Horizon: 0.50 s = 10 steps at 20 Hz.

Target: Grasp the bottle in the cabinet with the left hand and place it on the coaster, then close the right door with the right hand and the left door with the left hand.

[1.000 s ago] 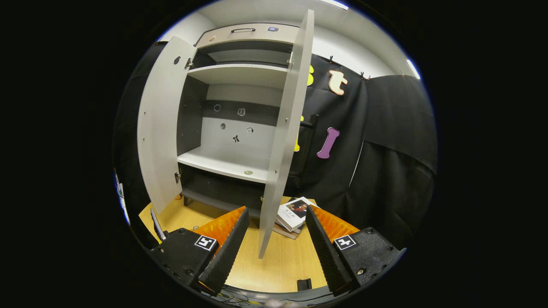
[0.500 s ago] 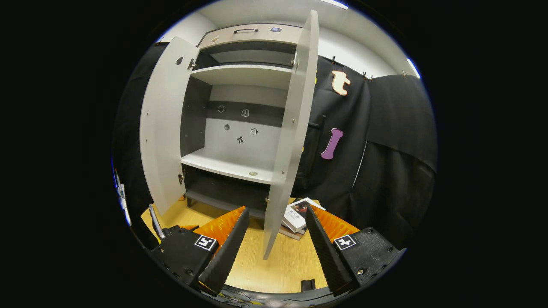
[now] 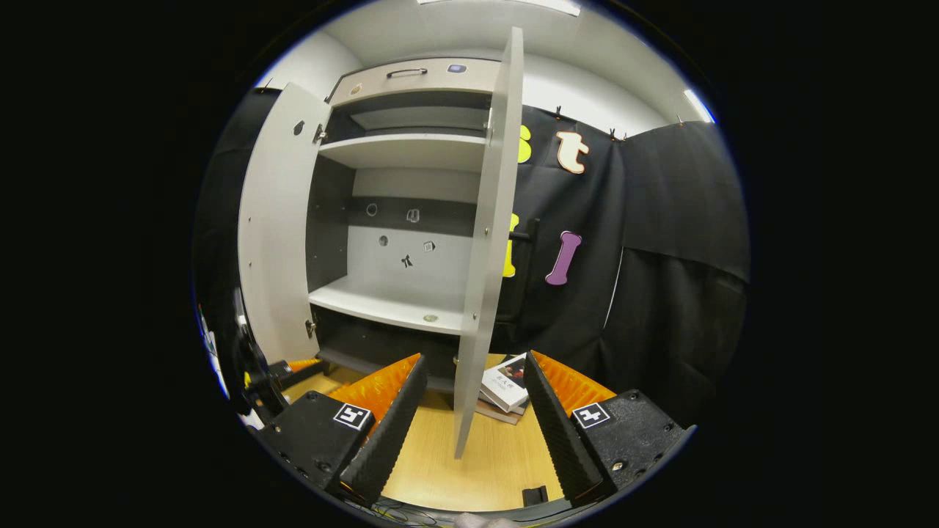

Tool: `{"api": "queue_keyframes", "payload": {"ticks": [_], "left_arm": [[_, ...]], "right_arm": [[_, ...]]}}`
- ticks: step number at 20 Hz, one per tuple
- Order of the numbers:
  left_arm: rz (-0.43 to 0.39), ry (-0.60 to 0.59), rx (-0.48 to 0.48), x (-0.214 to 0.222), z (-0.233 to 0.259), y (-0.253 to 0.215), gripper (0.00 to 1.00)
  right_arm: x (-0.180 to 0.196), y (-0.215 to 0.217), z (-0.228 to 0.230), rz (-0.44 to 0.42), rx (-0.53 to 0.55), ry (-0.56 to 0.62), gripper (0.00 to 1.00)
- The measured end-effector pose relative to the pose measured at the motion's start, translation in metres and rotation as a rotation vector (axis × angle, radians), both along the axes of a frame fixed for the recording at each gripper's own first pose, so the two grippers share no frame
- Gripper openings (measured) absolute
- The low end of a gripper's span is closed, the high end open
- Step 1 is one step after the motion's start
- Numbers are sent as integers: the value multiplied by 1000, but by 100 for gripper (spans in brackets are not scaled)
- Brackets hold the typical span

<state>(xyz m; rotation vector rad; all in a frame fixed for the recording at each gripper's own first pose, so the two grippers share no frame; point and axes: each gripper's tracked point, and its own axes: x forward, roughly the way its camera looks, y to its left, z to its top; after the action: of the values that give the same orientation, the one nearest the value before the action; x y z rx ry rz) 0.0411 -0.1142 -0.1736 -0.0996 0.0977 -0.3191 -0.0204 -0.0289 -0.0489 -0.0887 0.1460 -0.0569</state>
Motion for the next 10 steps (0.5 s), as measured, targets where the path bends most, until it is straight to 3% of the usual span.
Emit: {"api": "queue_keyframes", "payload": {"ticks": [6, 10], "left_arm": [[139, -48, 17, -10, 82, 70, 96], [216, -58, 40, -40, 103, 111, 96]], "right_arm": [[2, -26, 19, -16, 27, -70, 82], [10, -74, 35, -92, 45, -118, 82]]}}
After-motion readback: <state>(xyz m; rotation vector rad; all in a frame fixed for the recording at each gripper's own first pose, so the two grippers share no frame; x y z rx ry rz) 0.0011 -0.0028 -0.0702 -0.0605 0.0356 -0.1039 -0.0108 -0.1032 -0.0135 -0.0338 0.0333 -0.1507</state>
